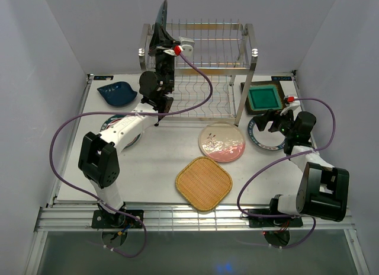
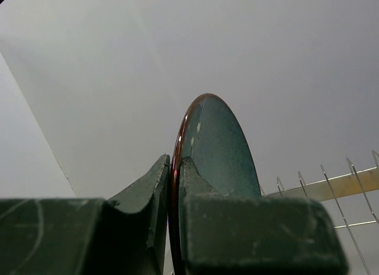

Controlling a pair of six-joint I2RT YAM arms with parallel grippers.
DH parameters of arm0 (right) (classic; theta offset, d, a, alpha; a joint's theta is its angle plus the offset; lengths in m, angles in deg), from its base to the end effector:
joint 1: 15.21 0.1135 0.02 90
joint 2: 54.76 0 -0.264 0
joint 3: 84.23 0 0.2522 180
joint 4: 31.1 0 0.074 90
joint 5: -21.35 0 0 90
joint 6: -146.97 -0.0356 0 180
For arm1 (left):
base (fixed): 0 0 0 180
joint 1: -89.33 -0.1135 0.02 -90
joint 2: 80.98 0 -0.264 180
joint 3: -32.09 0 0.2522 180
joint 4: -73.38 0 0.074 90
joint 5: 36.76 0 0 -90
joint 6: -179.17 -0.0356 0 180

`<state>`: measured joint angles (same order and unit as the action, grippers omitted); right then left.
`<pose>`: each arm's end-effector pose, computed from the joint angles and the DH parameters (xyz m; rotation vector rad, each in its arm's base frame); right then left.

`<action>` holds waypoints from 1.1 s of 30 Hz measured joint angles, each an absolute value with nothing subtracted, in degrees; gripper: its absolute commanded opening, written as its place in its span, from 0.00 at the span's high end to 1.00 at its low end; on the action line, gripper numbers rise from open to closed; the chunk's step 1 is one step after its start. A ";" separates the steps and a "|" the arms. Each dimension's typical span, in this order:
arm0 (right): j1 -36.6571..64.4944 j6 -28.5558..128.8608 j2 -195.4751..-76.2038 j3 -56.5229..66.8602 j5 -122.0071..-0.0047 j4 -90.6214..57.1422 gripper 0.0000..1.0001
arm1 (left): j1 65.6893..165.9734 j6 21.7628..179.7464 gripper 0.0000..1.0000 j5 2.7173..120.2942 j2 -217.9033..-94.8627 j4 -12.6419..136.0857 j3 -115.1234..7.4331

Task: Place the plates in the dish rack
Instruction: Insert the plate into the dish rack.

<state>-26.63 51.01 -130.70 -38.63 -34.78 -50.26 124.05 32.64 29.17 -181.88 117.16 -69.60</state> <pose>0.2736 -0.0350 0.2221 -0.1637 1.7461 0.4509 0.3354 -0.2147 0.4510 0.2832 0.8397 0.5222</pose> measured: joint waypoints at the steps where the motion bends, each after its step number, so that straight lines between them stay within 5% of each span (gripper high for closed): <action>1: -26.67 50.99 -130.70 -38.63 -34.71 -50.24 0.10 | 124.05 32.64 0.89 29.17 -181.88 117.16 -69.60; 16: -26.83 50.90 -130.70 -38.63 -33.93 -50.24 0.10 | 124.16 32.88 0.62 29.43 -181.88 118.75 -70.91; 33: -27.20 50.84 -130.70 -38.63 -33.71 -50.26 0.10 | 124.34 34.17 0.49 29.65 -181.35 121.13 -72.94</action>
